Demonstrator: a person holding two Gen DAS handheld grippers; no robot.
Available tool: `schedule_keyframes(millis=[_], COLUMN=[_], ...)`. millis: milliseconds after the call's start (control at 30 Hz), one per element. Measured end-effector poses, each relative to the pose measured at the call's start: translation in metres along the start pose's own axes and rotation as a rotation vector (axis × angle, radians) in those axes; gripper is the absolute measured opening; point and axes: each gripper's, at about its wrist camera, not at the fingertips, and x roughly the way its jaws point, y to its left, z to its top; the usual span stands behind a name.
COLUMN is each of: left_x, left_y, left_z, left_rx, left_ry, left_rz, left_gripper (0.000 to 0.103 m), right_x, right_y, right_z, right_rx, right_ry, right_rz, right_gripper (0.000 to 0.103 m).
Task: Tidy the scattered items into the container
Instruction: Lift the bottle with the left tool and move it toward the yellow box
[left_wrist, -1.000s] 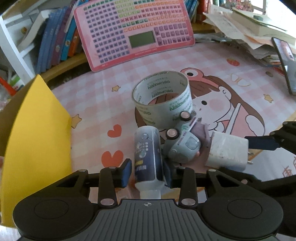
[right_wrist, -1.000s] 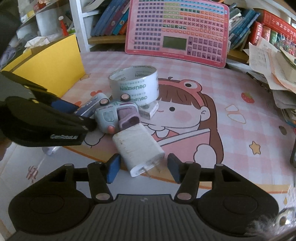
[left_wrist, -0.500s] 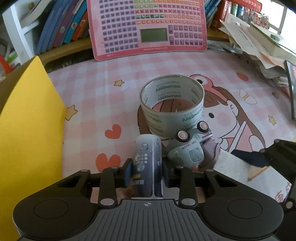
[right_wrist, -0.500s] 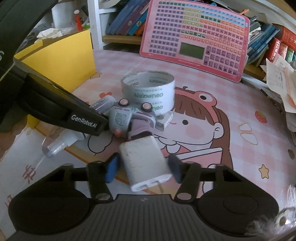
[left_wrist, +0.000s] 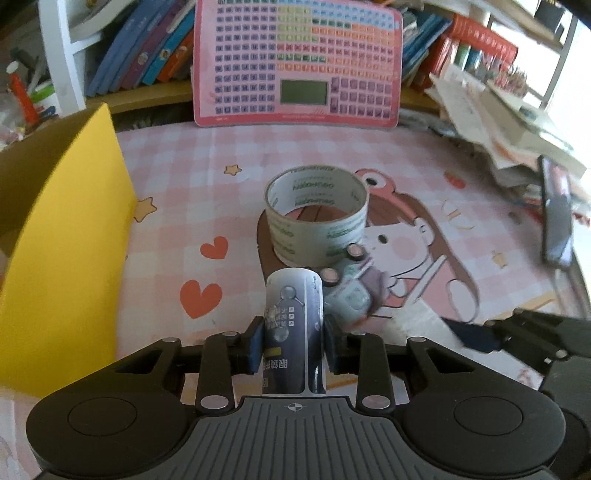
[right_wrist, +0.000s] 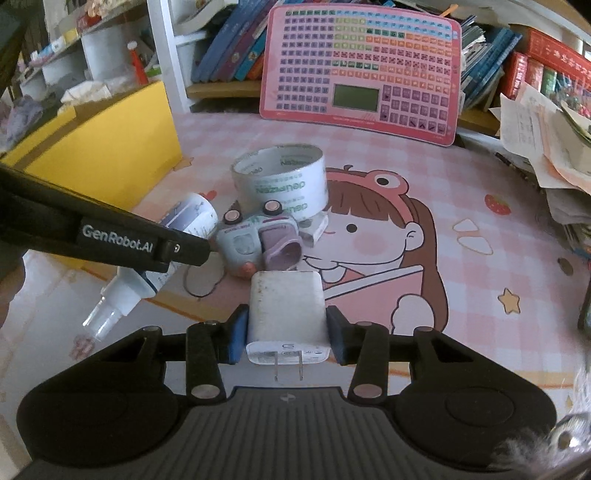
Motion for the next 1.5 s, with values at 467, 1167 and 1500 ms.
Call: schedule_keyframes(millis=[467, 1167, 1500], left_x=[-0.063, -0.14, -0.175], left_y=[0.01, 0.093, 0.15], left_z=[-0.051, -0.137, -0.182], left_rx=[-0.086, -0.096, -0.122], left_ry=[-0.041, -0.077, -0.087], left_rz=[-0.073, -0.199, -0.208], left_gripper=[0.031, 0.031, 0.031], right_x=[-0.045, -0.096, -0.115], right_y=[0.027, 0.139, 0.211], right_z=[-0.024, -0.062, -0.082], right_rx=[0.007, -0.012, -0.027], right_ry=[-0.01, -0.024, -0.033], right_rz=[0.049, -0.052, -0.079], right_gripper=[0.041, 0.041, 0.041])
